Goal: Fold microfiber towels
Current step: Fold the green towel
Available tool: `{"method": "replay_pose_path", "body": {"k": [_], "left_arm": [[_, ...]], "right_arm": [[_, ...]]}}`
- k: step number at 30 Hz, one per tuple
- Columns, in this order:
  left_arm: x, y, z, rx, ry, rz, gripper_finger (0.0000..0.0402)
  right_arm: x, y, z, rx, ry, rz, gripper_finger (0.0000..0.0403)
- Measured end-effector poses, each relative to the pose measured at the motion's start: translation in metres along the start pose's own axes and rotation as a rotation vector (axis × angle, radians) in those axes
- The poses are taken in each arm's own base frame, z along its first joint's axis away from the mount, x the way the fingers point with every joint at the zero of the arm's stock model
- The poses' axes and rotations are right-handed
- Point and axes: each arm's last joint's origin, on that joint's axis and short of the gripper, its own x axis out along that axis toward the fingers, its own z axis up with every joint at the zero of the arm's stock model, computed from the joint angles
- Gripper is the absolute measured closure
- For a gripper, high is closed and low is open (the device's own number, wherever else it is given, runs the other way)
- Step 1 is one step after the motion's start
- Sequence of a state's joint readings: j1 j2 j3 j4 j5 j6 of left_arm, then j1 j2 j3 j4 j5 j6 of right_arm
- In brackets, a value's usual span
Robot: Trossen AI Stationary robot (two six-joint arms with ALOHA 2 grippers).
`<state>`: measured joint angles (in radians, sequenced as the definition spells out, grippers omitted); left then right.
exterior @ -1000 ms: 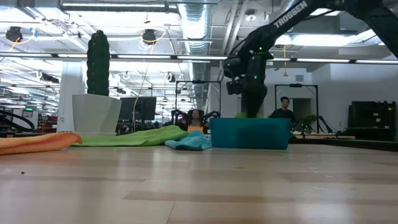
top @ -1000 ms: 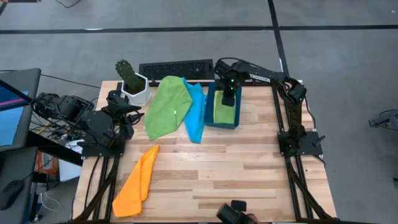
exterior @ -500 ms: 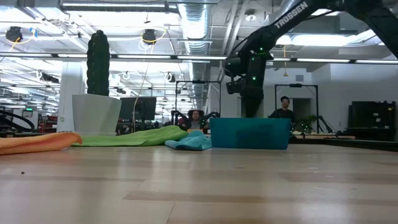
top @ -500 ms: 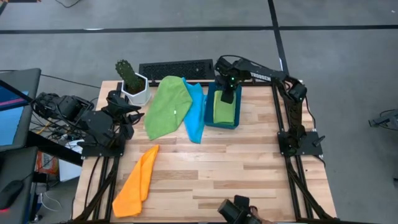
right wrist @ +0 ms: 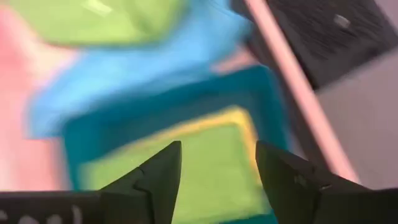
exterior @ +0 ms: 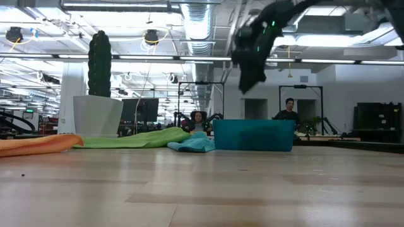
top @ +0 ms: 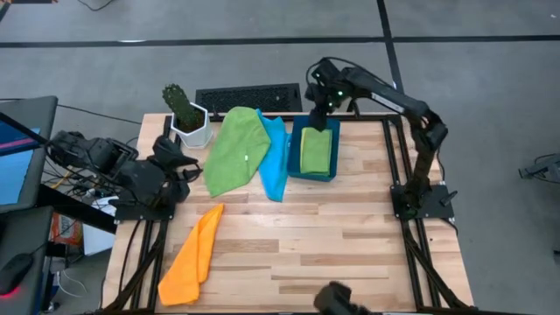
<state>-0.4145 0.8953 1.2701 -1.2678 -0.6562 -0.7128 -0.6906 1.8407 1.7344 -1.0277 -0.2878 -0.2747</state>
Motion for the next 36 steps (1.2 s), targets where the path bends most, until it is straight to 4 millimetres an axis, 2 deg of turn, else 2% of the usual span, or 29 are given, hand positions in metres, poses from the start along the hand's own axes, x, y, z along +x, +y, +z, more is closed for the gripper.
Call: {"method": "replay_pose_path", "body": {"k": [5,10,15,21,29,33,36], "left_arm": [[0.027,-0.007,-0.027,0.031,0.107,0.031,0.0252],[0.051,-0.014,-0.048,0.023,0.124,0.019,0.0252],[0.058,-0.02,-0.052,0.018,0.136,-0.091,0.0252],[0.058,-0.022,-0.053,0.044,0.161,-0.132,0.0252],[0.058,-0.021,-0.053,0.135,0.161,-0.137,0.0252],[0.061,-0.016,-0.054,0.207,0.183,-0.097,0.0252],[0.076,-0.008,-0.061,0.219,0.222,-0.038,0.0252]], "right_arm": [[-0.03,0.055,0.004,-0.061,-0.066,0.095,0.0185],[-0.054,0.124,0.0,-0.112,-0.091,0.186,0.019],[-0.067,0.187,-0.011,-0.143,-0.093,0.257,0.0196],[-0.065,0.244,-0.024,-0.124,-0.089,0.189,0.0208],[-0.069,0.297,-0.038,-0.108,-0.128,0.29,0.0227],[-0.075,0.306,-0.044,-0.124,-0.17,0.247,0.0237],[-0.075,0.305,-0.043,-0.135,-0.187,0.207,0.0244]]}}
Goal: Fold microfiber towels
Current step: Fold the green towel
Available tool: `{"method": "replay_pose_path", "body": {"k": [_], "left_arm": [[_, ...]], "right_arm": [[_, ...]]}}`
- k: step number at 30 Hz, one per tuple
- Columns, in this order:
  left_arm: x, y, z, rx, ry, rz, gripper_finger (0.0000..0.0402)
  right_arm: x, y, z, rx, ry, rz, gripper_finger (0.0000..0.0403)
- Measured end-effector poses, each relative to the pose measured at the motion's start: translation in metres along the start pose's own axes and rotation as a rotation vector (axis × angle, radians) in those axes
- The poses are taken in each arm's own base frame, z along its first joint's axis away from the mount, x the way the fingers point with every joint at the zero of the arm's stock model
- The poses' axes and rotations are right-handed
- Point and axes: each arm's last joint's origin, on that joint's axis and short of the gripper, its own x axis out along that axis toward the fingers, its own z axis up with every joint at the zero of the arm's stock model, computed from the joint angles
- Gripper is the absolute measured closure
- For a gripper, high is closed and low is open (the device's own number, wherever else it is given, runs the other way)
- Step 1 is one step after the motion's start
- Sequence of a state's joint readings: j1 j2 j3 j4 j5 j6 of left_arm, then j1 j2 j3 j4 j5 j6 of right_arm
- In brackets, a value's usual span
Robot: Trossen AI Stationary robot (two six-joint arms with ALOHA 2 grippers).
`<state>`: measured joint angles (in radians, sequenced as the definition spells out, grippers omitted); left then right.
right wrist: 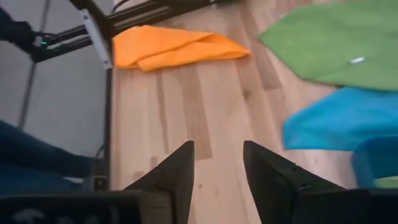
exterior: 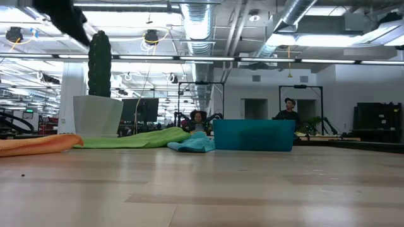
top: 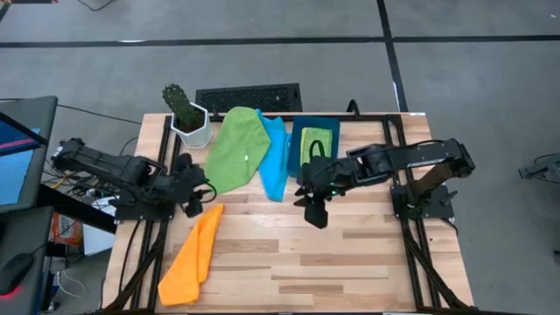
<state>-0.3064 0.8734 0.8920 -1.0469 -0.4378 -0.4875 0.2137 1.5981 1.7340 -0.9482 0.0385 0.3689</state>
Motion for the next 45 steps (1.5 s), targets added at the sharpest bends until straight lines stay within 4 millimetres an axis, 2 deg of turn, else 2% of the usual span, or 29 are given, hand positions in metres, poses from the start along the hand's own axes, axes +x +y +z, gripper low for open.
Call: {"method": "replay_pose_path", "body": {"k": [3,7,8,11,14,17,24,26,30,36,41,45], "left_arm": [[0.025,0.007,-0.015,-0.016,0.095,-0.011,0.0252],[0.063,0.011,-0.037,-0.054,0.133,-0.096,0.0252],[0.068,0.013,-0.038,-0.067,0.134,-0.114,0.0252],[0.069,0.019,-0.025,-0.091,0.067,-0.099,0.0252],[0.071,0.021,-0.017,-0.235,0.047,-0.062,0.0252],[0.078,0.018,-0.009,-0.308,0.016,-0.054,0.0254],[0.128,0.017,-0.026,-0.41,0.307,0.184,0.0271],[0.137,0.019,-0.032,-0.444,0.35,0.219,0.0274],[0.146,0.021,-0.04,-0.489,0.404,0.153,0.0276],[0.145,0.022,-0.047,-0.518,0.419,0.156,0.0276],[0.141,0.02,-0.049,-0.48,0.437,0.177,0.0275],[0.144,0.019,-0.059,-0.434,0.512,0.126,0.0275]], "right_arm": [[0.0,-0.006,0.003,-0.016,-0.013,-0.026,0.0249],[0.0,-0.017,0.006,-0.034,-0.019,-0.049,0.0254],[0.0,-0.019,0.007,-0.037,-0.021,-0.055,0.0254],[0.0,-0.027,0.01,-0.04,-0.027,-0.072,0.0254],[0.0,-0.033,0.012,-0.04,-0.03,-0.082,0.0253],[0.0,-0.039,0.014,-0.055,-0.031,-0.094,0.0253],[-0.001,-0.047,0.015,-0.104,-0.023,-0.108,0.0254],[-0.001,-0.049,0.015,-0.108,-0.021,-0.098,0.0253],[-0.001,-0.051,0.015,-0.112,-0.007,-0.097,0.0253],[-0.001,-0.052,0.012,-0.153,0.024,-0.102,0.0255],[-0.001,-0.052,0.012,-0.172,0.024,-0.102,0.0252],[-0.001,-0.052,0.012,-0.179,0.025,-0.102,0.0255]]}}
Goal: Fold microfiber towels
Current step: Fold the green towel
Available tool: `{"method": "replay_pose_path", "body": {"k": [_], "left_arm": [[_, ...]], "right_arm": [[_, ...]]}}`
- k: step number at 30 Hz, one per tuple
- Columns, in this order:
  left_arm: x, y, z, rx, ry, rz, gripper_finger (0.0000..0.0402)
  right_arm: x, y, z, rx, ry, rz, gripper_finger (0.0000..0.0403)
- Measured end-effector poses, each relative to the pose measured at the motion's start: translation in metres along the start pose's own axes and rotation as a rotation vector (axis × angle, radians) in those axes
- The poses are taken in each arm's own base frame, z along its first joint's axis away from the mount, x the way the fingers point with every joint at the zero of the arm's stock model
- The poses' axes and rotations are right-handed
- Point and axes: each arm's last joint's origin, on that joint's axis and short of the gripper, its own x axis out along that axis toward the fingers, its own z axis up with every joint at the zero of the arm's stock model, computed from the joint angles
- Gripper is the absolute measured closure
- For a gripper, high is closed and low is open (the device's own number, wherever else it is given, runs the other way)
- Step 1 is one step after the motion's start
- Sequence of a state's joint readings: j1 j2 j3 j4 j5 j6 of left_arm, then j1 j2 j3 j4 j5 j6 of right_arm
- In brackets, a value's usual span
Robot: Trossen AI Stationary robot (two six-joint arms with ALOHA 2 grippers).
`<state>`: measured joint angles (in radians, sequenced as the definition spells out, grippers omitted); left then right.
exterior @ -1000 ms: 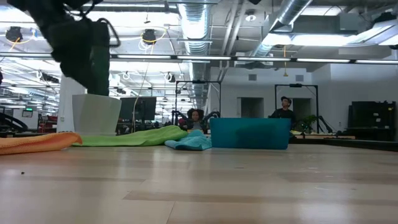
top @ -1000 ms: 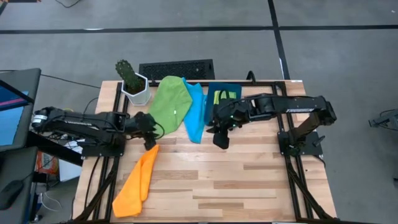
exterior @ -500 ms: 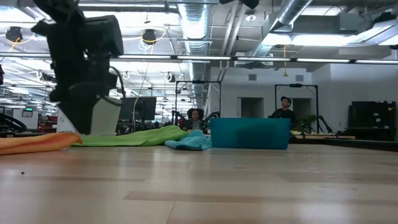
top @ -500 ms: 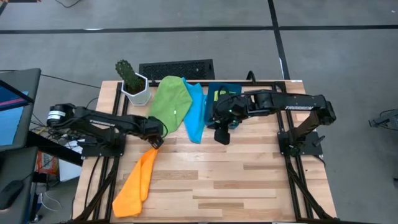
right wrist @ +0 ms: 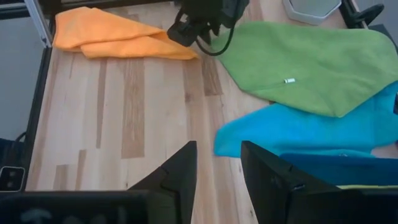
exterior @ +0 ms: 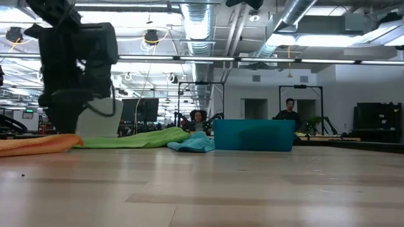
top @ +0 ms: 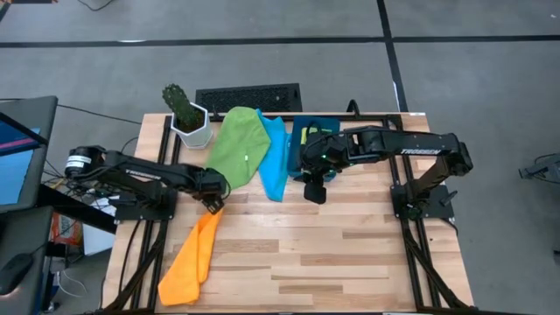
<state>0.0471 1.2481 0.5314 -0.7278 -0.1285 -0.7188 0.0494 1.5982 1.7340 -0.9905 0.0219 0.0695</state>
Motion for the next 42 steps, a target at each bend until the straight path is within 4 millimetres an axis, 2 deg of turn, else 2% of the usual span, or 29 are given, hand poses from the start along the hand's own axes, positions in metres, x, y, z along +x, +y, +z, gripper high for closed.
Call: {"method": "replay_pose_path", "body": {"k": [5,12,15,20,26,35,42], "left_arm": [[0.004,-0.001,-0.003,0.024,-0.006,0.003,0.0263],[0.0,-0.008,0.001,0.045,-0.029,-0.06,0.0197],[-0.005,-0.011,0.002,0.052,-0.005,-0.076,0.0181],[-0.017,-0.016,0.008,0.103,-0.056,-0.067,0.0193],[-0.018,-0.017,0.012,0.181,-0.112,-0.039,0.0206],[-0.018,-0.014,0.014,0.262,-0.102,-0.049,0.0172],[-0.005,-0.01,0.016,0.263,-0.025,0.025,0.0181]], "right_arm": [[0.0,0.0,0.0,-0.001,0.0,0.0,0.0257],[0.0,0.0,0.0,0.008,-0.001,0.0,0.0259],[0.0,0.0,0.0,0.008,-0.001,0.0,0.0261],[0.0,0.0,0.0,0.009,-0.001,0.0,0.0261],[0.0,0.0,0.0,0.009,-0.002,0.0,0.0263],[0.0,0.0,0.0,0.009,-0.001,0.0,0.0265],[0.0,-0.005,0.0,0.019,-0.001,-0.01,0.0264]]}}
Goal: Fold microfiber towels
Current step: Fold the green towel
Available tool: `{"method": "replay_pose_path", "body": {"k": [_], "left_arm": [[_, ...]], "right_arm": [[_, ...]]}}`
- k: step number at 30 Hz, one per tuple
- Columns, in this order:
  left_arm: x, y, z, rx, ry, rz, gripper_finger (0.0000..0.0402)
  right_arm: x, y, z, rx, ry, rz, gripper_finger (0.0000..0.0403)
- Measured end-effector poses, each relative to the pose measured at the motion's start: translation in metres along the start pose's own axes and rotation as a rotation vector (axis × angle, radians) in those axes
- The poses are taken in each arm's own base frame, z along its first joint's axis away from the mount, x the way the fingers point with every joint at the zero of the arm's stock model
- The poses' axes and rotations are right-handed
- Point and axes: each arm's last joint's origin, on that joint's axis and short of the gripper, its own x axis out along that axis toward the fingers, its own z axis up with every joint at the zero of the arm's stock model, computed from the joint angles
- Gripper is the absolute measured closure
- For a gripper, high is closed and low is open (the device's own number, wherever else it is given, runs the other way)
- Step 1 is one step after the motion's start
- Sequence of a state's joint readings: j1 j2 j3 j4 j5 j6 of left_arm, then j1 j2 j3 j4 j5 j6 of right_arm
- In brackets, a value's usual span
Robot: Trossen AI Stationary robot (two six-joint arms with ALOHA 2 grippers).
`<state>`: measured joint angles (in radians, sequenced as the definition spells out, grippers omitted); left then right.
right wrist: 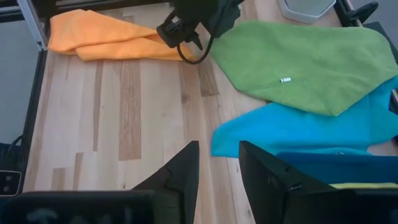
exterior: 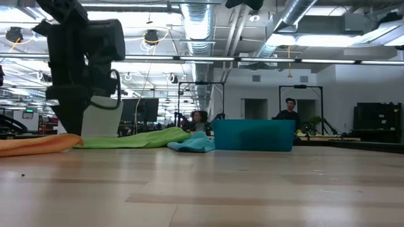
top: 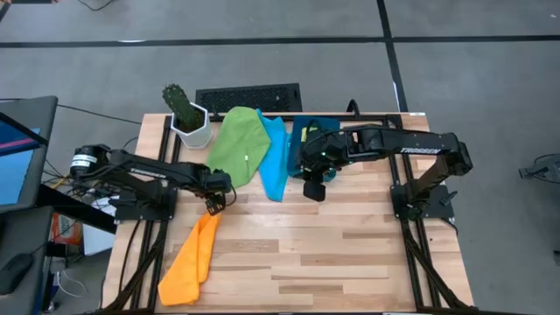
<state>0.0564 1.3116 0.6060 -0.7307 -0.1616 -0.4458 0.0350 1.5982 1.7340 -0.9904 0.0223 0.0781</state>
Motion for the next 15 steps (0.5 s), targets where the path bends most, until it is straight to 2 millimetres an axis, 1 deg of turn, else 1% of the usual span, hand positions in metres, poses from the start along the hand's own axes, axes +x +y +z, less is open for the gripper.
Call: {"method": "replay_pose_path", "body": {"k": [7,10,12,15], "left_arm": [[0.02,-0.005,0.004,0.051,0.076,0.039,0.0182],[0.023,-0.007,0.005,0.066,0.103,0.038,0.0185],[0.024,-0.007,0.005,0.073,0.11,0.02,0.0199],[0.024,-0.008,0.005,0.058,0.111,0.009,0.025]], "right_arm": [[0.0,0.0,0.0,-0.007,0.004,0.001,0.0266],[0.0,0.001,0.0,-0.009,0.004,0.001,0.0265],[0.0,0.001,-0.001,-0.01,0.005,0.002,0.0264],[0.0,0.001,-0.001,-0.01,0.008,0.001,0.0266]]}}
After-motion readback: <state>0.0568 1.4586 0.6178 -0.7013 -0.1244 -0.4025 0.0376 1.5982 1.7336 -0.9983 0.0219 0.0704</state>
